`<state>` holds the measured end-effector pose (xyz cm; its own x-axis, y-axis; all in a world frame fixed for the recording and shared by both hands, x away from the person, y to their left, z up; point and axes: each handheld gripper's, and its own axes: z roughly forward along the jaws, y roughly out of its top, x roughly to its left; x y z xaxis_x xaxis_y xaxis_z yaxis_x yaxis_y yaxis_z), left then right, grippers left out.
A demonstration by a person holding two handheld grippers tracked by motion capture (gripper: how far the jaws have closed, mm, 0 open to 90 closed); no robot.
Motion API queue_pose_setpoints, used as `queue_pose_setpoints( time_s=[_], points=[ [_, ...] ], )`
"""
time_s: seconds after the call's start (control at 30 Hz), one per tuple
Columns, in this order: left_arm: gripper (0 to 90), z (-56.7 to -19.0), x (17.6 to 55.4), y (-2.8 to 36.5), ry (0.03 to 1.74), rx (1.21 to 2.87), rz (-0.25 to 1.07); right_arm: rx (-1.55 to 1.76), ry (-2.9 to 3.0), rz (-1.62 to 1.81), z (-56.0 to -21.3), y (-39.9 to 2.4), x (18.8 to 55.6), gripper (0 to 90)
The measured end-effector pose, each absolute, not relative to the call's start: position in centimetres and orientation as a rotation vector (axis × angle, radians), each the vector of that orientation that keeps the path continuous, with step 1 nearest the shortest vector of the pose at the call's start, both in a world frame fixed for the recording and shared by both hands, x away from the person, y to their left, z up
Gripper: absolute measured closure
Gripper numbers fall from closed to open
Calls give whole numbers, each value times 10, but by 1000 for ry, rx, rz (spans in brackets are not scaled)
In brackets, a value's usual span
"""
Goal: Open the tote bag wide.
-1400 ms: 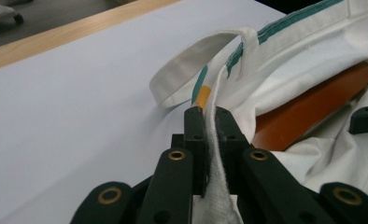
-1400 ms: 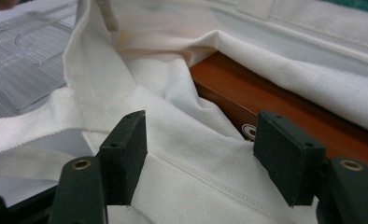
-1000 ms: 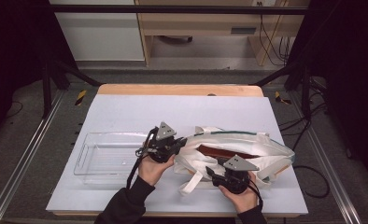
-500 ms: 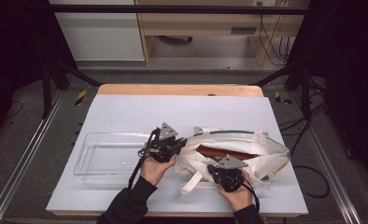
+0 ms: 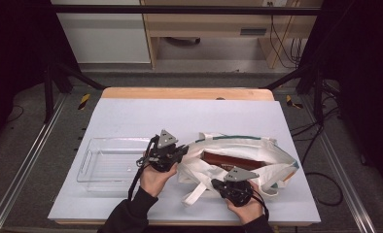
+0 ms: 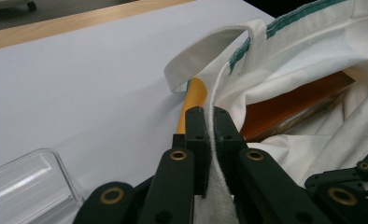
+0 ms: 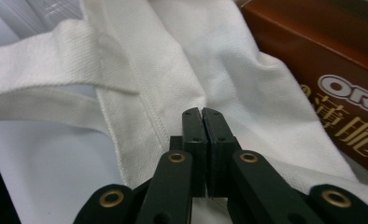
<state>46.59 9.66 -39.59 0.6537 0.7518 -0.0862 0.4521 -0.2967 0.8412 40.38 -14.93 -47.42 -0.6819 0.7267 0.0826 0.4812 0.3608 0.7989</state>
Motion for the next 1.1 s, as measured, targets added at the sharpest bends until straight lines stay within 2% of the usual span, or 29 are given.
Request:
queue_pose_setpoints(
  time_s=[0.07,0.1,0.17,0.37,0.53,0.73,1.1],
  points=[
    [862,-398,468,92,934,1955,422,1074,2328,1226,-472,-151,403,874],
    [833,-399,468,91,931,1958,429,1069,2303,1234,-467,-154,402,837],
    [765,-399,468,91,919,1949,440,1069,2267,1253,-460,-160,399,836],
    [712,-386,454,102,868,1879,460,1119,2055,1243,-430,-202,390,900],
    [795,-379,433,89,773,1860,468,1215,1963,1168,-428,-230,397,900],
    [875,-407,427,54,731,1973,433,1251,1983,1091,-441,-234,410,899],
    [885,-447,423,46,776,1997,352,1310,2052,968,-461,-243,405,886]
  ],
)
